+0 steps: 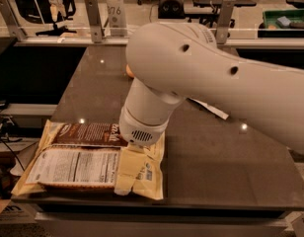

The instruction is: Pick brown chip bag

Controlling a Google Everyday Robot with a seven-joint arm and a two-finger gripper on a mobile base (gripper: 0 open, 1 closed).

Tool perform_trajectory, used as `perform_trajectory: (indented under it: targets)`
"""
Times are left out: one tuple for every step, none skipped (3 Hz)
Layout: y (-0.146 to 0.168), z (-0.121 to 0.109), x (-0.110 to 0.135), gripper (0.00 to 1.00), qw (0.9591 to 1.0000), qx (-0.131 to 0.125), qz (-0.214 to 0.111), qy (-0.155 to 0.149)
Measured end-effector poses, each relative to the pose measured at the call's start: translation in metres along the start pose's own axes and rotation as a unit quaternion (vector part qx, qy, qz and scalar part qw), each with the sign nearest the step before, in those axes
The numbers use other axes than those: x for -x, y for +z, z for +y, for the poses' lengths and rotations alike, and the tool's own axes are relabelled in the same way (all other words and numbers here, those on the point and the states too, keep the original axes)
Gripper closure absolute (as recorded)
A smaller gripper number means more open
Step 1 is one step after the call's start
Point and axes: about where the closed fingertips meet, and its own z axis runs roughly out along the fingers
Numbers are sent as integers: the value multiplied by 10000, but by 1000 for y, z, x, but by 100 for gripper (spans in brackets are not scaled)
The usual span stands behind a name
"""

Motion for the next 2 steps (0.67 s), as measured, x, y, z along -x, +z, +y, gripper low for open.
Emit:
perform_trajectory:
  targets:
    - [-5, -1, 1, 41, 10000, -30, 17, -54]
    - [-14, -2, 2, 63, 9999, -60, -22, -84]
